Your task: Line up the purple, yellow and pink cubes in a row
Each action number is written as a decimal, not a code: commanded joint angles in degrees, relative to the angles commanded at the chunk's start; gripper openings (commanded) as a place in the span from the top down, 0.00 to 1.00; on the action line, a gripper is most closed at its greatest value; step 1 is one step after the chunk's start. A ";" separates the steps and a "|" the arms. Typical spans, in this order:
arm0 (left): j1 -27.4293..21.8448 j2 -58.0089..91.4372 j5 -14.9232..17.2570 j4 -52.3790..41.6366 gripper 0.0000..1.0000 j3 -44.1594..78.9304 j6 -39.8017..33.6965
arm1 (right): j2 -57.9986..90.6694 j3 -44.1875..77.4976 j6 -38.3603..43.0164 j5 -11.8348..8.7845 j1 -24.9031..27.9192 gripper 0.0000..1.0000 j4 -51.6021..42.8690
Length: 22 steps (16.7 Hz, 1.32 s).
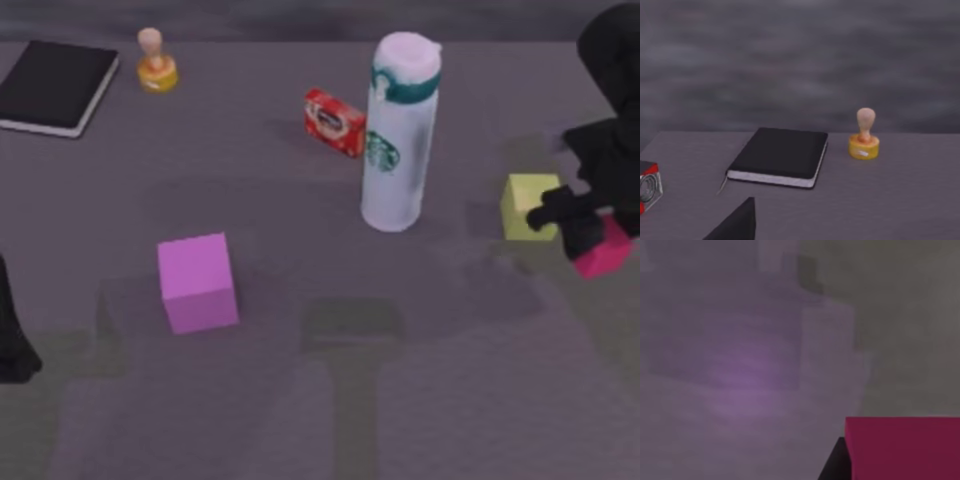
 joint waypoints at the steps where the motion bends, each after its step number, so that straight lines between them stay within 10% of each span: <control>1: 0.00 0.00 0.00 0.00 0.00 0.00 0.00 | -0.36 -0.28 2.52 0.09 1.62 1.00 -0.18; 12: 0.00 0.00 0.00 0.00 0.00 0.00 0.00 | -8.55 -7.55 43.38 1.29 25.78 1.00 -1.62; 22: 0.00 0.00 0.00 0.00 0.00 0.00 0.00 | -9.14 -10.22 47.22 1.45 28.57 1.00 0.98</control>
